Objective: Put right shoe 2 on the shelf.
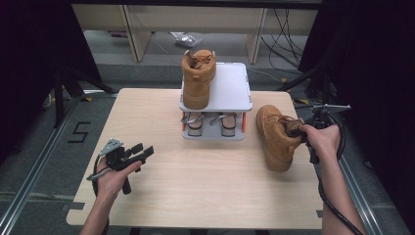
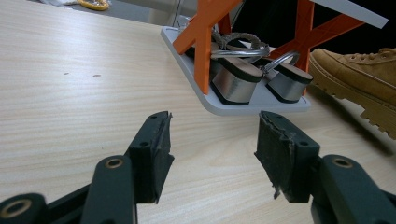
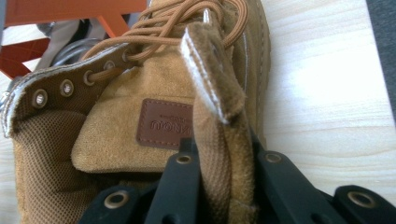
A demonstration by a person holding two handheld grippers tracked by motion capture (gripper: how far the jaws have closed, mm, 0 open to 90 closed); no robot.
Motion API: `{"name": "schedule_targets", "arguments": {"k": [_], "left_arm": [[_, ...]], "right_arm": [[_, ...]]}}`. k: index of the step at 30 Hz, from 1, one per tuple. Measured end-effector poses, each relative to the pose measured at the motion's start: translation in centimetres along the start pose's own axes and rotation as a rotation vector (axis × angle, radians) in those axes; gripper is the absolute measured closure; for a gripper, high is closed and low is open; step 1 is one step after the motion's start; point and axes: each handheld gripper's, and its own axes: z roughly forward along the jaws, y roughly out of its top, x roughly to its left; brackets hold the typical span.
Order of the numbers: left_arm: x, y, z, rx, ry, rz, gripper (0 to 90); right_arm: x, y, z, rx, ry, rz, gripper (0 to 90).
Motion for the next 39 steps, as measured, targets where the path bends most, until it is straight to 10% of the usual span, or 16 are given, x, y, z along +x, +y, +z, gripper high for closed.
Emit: {"name": "schedule_targets", "arguments": {"k": [39], "left_arm": [[0.4,-0.2,-0.1,0.009,0.01,-0.008,43.9]], "right_arm": [[1.6,1.8,-2.2,-0.095,0.041,0.059,84.2]]}}
